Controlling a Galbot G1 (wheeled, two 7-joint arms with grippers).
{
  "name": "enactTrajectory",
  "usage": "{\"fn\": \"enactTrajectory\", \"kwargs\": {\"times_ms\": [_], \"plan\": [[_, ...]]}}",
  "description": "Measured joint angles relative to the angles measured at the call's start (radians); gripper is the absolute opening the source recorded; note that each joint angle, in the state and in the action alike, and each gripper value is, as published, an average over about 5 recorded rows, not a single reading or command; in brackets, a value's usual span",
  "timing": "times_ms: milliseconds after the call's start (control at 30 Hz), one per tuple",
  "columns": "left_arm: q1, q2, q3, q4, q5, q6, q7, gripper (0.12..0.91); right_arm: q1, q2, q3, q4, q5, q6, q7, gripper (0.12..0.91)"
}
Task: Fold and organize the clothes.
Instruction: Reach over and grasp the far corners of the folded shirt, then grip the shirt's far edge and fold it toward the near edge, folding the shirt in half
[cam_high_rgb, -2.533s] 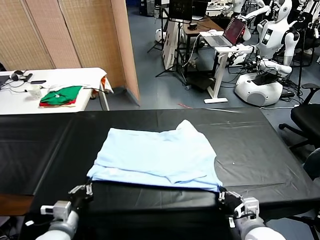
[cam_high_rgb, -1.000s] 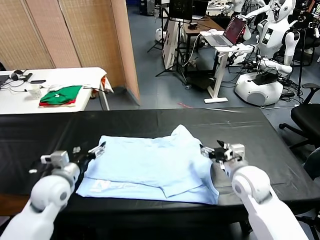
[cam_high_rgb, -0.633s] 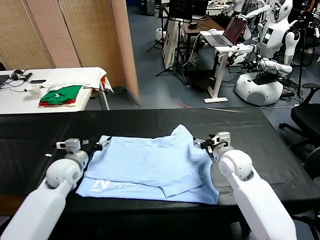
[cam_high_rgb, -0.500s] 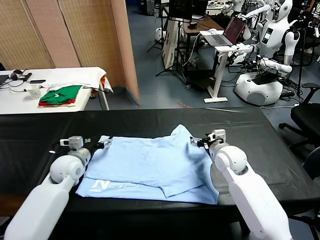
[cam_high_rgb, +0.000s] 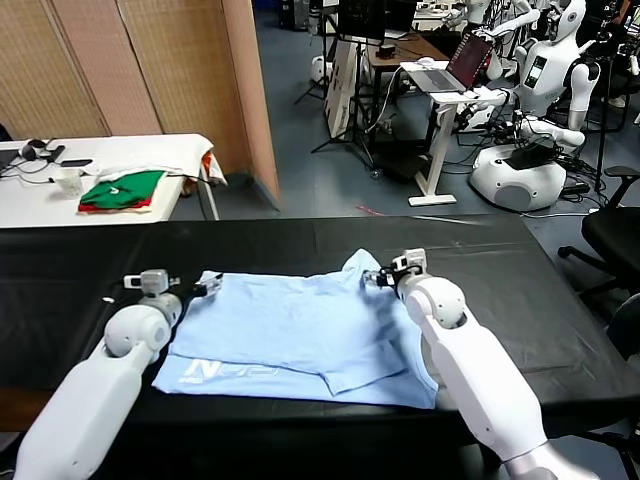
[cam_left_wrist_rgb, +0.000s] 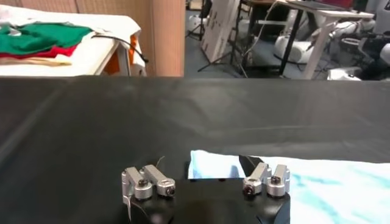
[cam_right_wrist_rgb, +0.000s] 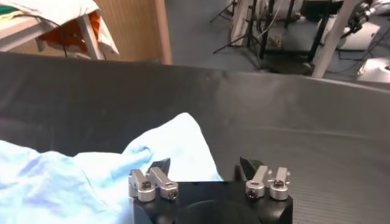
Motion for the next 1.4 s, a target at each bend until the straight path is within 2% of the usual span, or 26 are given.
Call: {"fn": "enactTrajectory", "kwargs": {"times_ms": [67,133,233,333,367,567,733,1000,1200,1400], "plan": [[-0.002,-0.002,0.002,0.008,0.001,-0.003,0.002,0.650,-0.001,0.003,0.000,-0.001,-0.002,0.000,-0.001,0.436],[-0.002,-0.004,0.001,0.012,0.002,-0.006,0.006,0.514,-0.005,0.003,0.001,0.000,-0.004,0.000,-0.004,0.306],[0.006,-0.004,-0.002,0.012,0.005,-0.011,0.011,0.326,-0.014,0.001,0.003,0.005,-0.011,0.001,-0.007,0.171],[0.013,-0.003,-0.004,0.009,0.008,-0.014,0.013,0.184,-0.024,-0.004,0.009,0.014,-0.013,0.008,-0.011,0.140],[0.015,-0.003,-0.004,0.007,0.009,-0.015,0.013,0.161,-0.028,-0.006,0.011,0.018,-0.013,0.018,-0.015,0.141],[0.030,0.007,-0.014,-0.021,0.008,-0.015,0.008,0.150,-0.060,-0.032,0.032,0.073,-0.012,0.140,-0.034,0.141],[0.059,0.024,-0.038,-0.078,0.000,-0.014,-0.002,0.150,-0.108,-0.070,0.057,0.155,-0.011,0.178,-0.035,0.141],[0.152,0.064,-0.098,-0.217,-0.012,-0.009,-0.011,0.150,-0.227,-0.151,0.119,0.322,-0.007,0.163,-0.034,0.141],[0.248,0.106,-0.157,-0.324,-0.016,-0.011,-0.014,0.150,-0.335,-0.212,0.159,0.462,0.004,0.118,-0.041,0.141],[0.334,0.142,-0.205,-0.405,-0.010,-0.006,-0.009,0.150,-0.464,-0.267,0.181,0.591,-0.006,0.034,-0.008,0.141]]}}
